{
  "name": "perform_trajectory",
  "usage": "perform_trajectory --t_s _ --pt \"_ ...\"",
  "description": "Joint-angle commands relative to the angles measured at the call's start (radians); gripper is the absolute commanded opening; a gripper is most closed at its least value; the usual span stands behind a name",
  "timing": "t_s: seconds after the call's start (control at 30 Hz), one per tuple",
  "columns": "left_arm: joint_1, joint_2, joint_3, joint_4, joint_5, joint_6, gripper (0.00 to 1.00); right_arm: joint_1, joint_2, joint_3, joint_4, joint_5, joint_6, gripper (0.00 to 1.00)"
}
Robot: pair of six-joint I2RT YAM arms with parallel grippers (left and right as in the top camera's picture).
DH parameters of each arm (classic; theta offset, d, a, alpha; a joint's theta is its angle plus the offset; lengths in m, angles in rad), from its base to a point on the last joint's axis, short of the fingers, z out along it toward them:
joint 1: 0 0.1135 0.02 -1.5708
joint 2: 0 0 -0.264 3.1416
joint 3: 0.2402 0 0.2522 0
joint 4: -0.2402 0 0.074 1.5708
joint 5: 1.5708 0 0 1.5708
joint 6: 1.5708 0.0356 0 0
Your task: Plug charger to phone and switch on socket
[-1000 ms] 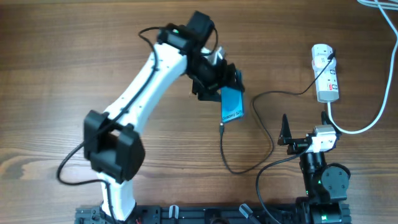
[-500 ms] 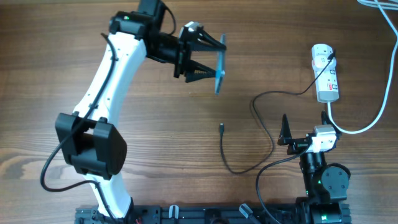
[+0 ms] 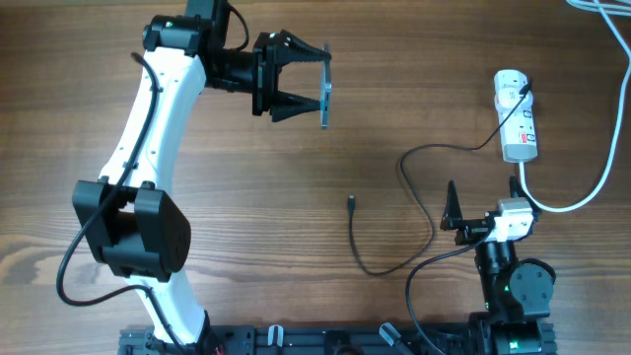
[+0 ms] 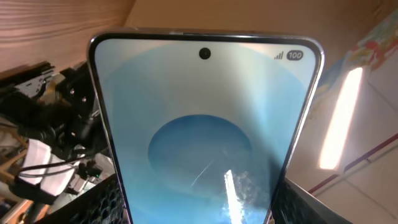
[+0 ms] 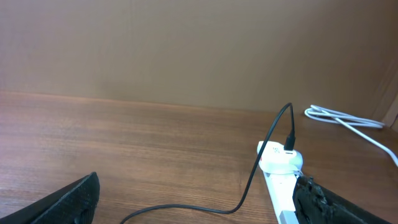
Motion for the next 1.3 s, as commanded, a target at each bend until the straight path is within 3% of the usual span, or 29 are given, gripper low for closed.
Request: perform_trajectory --t_s 0.0,0.23,0.3,0.37,0.47,0.6,0.67,0.73,0.87,0.93,1.03,1.13,1.17,1.27 --pt "0.002 -0.029 0.021 -0.005 0.056 -0.007 0.71 -0.004 -0.011 -0.001 0.008 0.003 0.014 1.00" --pt "0.002 -0.029 0.021 -0.005 0.056 -0.004 0.71 -0.004 -0.008 -0.001 0.018 -0.027 0.014 1.00" --pt "0.002 -0.029 0.021 -0.005 0.056 -0.004 0.71 -0.004 -0.008 -0.001 0.059 -0.147 0.108 1.00" --pt "0.002 -0.029 0.021 -0.005 0.056 -0.004 0.71 -0.004 -0.008 -0.001 0.071 -0.403 0.304 1.00" --pt "0.002 -0.029 0.021 -0.005 0.056 -0.004 0.71 -0.004 -0.008 -0.001 0.130 -0.539 0.498 1.00" --pt "0.002 -0.029 0.021 -0.005 0.056 -0.004 0.71 -0.004 -0.008 0.035 0.448 -0.629 0.564 1.00" --pt "0.002 -0.029 0.021 -0.005 0.056 -0.004 0.71 -0.004 0.004 0.114 0.443 -0.600 0.555 1.00" --pt "0.002 -0.029 0.021 -0.005 0.056 -0.004 0.71 -0.004 0.051 0.242 0.353 -0.588 0.481 1.00" --pt "0.002 -0.029 0.021 -0.005 0.056 -0.004 0.70 -0.004 0.357 0.731 -0.248 -0.589 0.255 1.00" --pt "0.002 -0.029 0.021 -0.005 0.056 -0.004 0.70 -0.004 0.558 0.964 -0.527 -0.725 0.207 1.00" --pt "0.002 -0.029 0.021 -0.005 0.056 -0.004 0.70 -0.004 0.714 1.064 -0.605 -1.004 0.319 1.00" --pt "0.002 -0.029 0.021 -0.005 0.056 -0.004 0.70 0.004 0.814 1.060 -0.462 -1.209 0.447 1.00" --pt "0.002 -0.029 0.021 -0.005 0.056 -0.004 0.70 0.023 0.848 1.063 -0.408 -1.233 0.486 0.99" --pt "0.002 -0.029 0.021 -0.005 0.056 -0.004 0.70 0.119 0.878 1.101 -0.440 -1.011 0.512 0.99"
